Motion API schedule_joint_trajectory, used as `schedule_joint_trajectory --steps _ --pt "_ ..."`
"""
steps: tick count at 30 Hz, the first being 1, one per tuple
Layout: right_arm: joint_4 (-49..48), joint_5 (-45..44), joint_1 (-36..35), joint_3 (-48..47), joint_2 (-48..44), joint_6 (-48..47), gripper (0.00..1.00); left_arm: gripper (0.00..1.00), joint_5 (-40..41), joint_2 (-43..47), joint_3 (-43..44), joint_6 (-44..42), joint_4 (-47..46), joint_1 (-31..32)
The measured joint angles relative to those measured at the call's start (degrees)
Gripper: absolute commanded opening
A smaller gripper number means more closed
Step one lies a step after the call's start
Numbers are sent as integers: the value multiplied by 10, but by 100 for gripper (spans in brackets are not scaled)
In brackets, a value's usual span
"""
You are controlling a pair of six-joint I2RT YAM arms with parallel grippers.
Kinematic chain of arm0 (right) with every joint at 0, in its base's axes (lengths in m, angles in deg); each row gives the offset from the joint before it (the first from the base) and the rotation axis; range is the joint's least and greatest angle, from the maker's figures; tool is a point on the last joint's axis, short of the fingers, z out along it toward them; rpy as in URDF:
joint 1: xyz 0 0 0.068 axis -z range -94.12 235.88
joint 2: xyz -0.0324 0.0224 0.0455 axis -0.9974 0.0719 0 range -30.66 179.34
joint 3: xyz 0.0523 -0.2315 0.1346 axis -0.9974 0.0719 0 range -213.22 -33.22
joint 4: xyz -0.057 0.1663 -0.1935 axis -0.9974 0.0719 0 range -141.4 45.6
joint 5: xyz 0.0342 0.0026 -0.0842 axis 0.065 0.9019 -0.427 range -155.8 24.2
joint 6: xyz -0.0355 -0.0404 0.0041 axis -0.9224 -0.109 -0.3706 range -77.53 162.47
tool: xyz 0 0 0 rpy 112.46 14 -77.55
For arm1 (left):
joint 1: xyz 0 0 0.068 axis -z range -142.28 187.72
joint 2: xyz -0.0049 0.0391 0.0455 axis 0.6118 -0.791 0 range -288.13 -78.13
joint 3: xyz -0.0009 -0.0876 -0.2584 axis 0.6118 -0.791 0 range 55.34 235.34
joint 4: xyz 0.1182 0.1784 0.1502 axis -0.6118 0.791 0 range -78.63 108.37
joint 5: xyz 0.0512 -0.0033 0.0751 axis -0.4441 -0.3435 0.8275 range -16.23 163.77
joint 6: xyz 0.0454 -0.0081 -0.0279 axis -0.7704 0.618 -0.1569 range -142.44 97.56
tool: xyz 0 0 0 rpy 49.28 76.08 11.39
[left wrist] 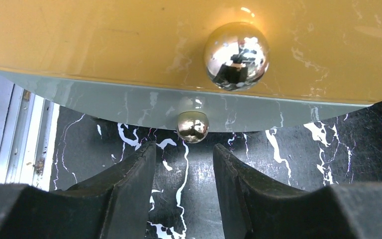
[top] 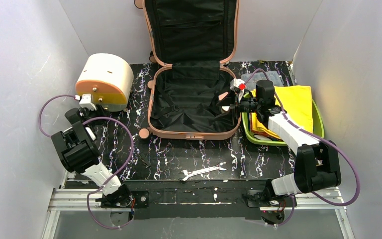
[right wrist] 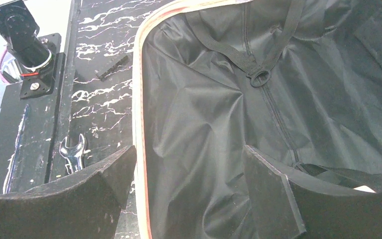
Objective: Open, take out, and arrange the luggage
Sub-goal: Move the storage box to the corner of the board.
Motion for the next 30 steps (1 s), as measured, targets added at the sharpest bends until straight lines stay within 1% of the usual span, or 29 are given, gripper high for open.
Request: schedule_joint_trajectory --steps 6,12,20,25,27,29,30 --pt "0 -2 0 0 5 0 87 42 5 -19 5 7 -12 9" --pt "0 -2 0 0 8 0 87 41 12 -21 12 20 -30 19" --pt "0 -2 0 0 8 0 87 37 18 -21 13 28 -41 19" --pt "0 -2 0 0 8 0 87 31 18 -29 18 32 -45 19" --pt "0 -2 0 0 9 0 92 27 17 -29 18 35 -45 19" --pt "0 -2 0 0 9 0 98 21 16 -29 18 37 -45 20" --pt "0 -2 0 0 9 1 98 19 17 -29 19 39 -45 20"
